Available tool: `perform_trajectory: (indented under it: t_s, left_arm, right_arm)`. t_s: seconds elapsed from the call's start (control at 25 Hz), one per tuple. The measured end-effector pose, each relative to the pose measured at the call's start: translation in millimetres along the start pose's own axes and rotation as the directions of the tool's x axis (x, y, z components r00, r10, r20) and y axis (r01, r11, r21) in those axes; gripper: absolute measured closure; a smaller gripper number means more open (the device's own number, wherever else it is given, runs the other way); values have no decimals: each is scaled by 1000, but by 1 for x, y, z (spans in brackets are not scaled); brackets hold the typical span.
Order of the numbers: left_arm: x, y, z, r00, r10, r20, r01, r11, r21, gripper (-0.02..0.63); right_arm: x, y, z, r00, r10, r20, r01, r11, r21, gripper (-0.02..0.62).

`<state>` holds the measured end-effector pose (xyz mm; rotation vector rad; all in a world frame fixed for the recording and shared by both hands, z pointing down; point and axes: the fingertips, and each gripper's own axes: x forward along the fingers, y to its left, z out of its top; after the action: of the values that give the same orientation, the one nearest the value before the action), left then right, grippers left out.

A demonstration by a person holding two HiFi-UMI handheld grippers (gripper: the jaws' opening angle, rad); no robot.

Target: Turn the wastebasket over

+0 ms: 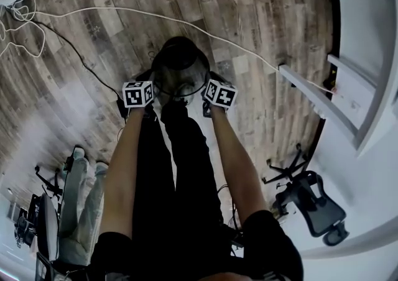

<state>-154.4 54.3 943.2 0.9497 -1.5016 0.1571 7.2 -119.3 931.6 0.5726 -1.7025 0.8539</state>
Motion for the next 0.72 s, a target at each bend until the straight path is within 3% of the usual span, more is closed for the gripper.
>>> perform_trajectory:
  t_s: [0.04, 0.12, 0.36, 0.44, 0.56, 0.72]
  left_arm:
    - [-1, 0, -1, 1000, -1, -2, 1, 1000, -22, 530]
    - [-5, -1, -4, 1000, -7, -12, 6, 998, -61, 446]
    - [-46, -9, 9, 1000, 27, 11, -26, 997, -72, 443]
    - [-66, -21, 20, 999, 21, 35, -18, 998, -66, 458]
    - [-110, -49, 37, 997, -15, 70, 18, 998, -53, 536]
    - [-192, -107, 49, 986, -67, 152, 78, 995, -69, 563]
  right_arm:
    - [-1, 0, 0, 1000, -3, 1, 3, 1000, -2, 546]
    - [-7, 1, 1, 1000, -18, 4, 18, 999, -29, 542]
    - [-49, 14, 12, 999, -27, 36, 29, 998, -51, 508]
    - [-74, 23, 21, 998, -8, 58, 11, 999, -52, 514]
    - [-123, 41, 28, 996, 12, 93, -6, 997, -72, 530]
    - [-209, 62, 29, 989, 57, 136, -45, 995, -95, 551]
